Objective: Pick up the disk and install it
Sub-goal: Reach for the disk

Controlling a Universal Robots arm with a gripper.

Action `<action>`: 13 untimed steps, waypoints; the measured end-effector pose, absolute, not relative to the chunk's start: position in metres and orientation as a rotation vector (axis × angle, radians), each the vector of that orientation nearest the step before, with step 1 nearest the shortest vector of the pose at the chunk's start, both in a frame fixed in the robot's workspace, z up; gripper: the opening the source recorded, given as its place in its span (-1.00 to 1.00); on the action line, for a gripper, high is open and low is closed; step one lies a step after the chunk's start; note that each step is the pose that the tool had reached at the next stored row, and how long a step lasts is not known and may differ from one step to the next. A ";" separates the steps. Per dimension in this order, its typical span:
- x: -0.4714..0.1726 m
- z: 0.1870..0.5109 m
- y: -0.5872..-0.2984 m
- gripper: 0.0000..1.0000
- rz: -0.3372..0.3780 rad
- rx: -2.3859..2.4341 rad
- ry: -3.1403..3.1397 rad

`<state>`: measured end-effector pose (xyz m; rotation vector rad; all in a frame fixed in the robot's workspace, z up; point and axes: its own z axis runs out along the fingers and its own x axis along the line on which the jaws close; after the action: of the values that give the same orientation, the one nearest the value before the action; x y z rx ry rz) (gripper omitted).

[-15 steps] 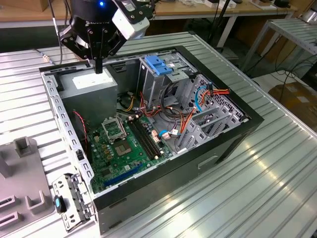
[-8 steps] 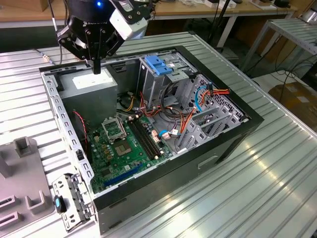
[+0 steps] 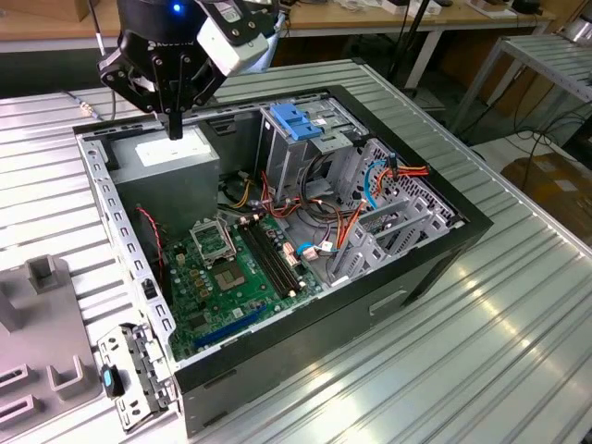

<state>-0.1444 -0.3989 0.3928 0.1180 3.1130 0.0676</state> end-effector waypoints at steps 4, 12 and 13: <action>-0.147 0.393 -0.399 -0.79 0.068 0.118 3.113; -0.152 0.393 -0.399 -0.79 0.068 0.118 3.113; -0.152 0.392 -0.399 -0.79 0.068 0.118 3.113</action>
<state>-0.1521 -0.3989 0.3925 0.1180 3.1130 0.0677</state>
